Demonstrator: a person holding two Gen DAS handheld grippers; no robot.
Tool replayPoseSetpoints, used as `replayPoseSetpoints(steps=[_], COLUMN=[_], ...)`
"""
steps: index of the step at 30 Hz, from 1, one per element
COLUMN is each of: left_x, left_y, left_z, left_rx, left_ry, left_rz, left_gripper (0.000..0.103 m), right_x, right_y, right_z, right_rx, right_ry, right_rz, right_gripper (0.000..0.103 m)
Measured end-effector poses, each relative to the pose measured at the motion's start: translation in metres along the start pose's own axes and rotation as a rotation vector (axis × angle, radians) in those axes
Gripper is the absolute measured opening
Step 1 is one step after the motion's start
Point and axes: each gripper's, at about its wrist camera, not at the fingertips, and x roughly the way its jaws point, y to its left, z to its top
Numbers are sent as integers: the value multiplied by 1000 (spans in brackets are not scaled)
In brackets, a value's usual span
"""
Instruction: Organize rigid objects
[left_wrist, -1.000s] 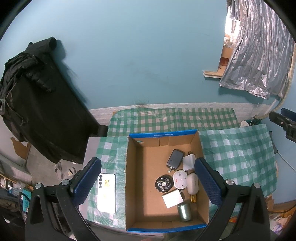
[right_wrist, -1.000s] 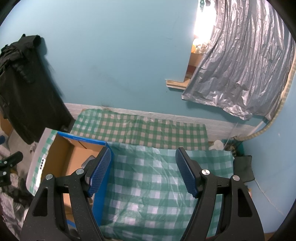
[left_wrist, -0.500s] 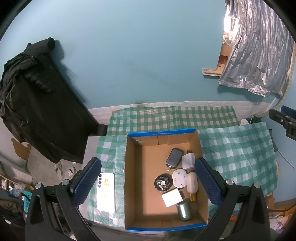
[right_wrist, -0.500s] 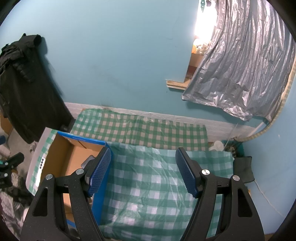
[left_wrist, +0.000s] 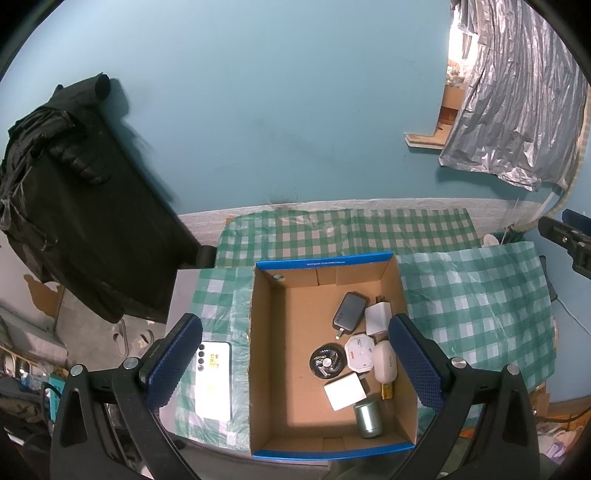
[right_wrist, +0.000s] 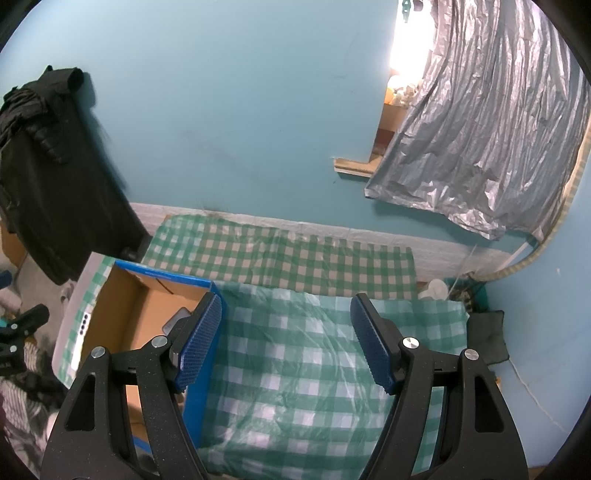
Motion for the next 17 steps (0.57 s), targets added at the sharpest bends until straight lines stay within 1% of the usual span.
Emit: replayPoseSetpoints(steps=[17], left_x=[-3], left_y=[-7], left_z=[0], left_rx=[10], left_ry=[-4], left_rz=[-10], left_gripper=[102], right_x=[1], right_y=[0], right_z=[-6], right_rx=[4], right_ry=[4], right_rz=[-1], right_gripper=[72])
